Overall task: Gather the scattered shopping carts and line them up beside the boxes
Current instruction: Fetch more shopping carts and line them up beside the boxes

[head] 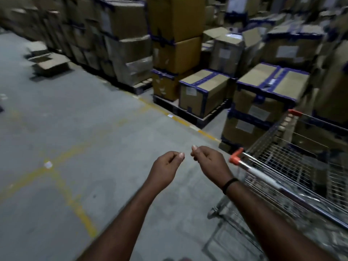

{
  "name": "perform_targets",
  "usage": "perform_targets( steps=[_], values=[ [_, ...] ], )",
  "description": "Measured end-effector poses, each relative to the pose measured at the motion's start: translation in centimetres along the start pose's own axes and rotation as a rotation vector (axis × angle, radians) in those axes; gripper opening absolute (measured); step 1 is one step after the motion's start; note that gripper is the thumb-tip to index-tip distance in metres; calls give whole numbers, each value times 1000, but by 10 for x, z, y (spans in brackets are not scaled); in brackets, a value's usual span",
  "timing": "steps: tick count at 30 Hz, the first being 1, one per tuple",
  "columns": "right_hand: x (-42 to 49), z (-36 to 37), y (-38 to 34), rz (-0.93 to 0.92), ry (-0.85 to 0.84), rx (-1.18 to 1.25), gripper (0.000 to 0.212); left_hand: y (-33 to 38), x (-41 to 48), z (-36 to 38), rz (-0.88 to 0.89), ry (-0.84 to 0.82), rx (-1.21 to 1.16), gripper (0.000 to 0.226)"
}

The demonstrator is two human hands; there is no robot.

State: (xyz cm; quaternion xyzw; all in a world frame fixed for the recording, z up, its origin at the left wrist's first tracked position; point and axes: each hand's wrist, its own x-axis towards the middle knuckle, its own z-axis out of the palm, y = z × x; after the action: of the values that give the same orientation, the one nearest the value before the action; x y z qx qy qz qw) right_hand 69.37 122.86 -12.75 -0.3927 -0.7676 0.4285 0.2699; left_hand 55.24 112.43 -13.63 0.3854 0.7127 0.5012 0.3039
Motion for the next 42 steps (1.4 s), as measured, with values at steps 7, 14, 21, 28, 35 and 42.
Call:
perform_targets(
  steps=[7,14,21,28,35,42],
  values=[
    [29,149,-79,-116,-280,12,71,-59,-24,-150,-128,257,-51,25],
    [23,296,-160,-174,-607,65,38,-114,-88,-285,-257,564,-34,28],
    [-3,419,-234,-298,-916,91,38,-154,-155,-378,-381,934,-131,19],
    [6,522,-279,-341,-1098,124,38,-181,-160,-445,-467,1069,-147,23],
    [69,624,-338,-377,-1140,160,37,-202,-104,-554,-478,1141,-130,23],
    [122,730,-412,-393,-1183,187,37,-219,-58,-674,-478,1233,-125,20]
  ],
)
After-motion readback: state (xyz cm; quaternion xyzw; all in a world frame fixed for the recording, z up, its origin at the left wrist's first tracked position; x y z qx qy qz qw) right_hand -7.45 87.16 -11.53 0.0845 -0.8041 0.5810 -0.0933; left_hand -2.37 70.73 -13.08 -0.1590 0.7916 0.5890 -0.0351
